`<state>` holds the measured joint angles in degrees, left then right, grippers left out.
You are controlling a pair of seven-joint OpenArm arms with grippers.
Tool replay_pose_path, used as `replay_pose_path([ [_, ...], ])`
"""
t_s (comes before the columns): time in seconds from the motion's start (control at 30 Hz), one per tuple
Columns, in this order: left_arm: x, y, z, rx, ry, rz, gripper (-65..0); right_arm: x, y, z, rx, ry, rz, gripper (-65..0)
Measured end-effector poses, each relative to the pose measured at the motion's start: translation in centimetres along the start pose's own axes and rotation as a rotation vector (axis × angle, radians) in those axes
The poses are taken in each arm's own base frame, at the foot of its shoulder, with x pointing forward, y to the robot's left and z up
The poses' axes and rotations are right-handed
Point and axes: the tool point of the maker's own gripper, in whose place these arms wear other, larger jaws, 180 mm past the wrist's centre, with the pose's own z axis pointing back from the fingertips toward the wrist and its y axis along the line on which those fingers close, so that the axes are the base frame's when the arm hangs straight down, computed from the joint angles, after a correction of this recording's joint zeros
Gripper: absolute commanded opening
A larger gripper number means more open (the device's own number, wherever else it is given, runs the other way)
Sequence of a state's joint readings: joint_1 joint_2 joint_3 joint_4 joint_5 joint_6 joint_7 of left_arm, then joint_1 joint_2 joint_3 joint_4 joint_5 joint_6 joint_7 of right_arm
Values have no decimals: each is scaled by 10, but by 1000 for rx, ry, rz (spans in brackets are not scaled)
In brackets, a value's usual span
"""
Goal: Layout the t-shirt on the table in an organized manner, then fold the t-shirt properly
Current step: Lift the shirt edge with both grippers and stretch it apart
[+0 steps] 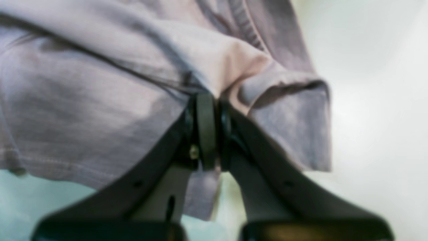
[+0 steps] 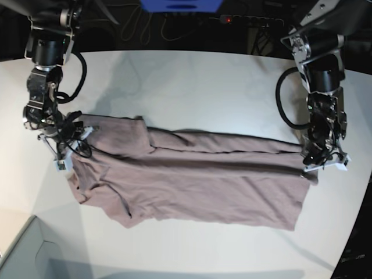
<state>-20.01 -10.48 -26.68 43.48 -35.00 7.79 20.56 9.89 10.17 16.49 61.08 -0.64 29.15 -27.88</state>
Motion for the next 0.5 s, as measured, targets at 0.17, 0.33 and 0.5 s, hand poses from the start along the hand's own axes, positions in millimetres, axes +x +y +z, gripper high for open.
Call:
replay_pose_path([
  [0.17,17,-11,12,-41,-54,-17,-650,0,0,0,0,2,0,-650],
  [0.33,36,-26,34,-104,-141,-39,-650,0,-8,2,-12,5,8,-582],
  [0.5,28,-18,51,-111,-129,-71,-650,4,-18,10,-39,-12,-3,-443],
])
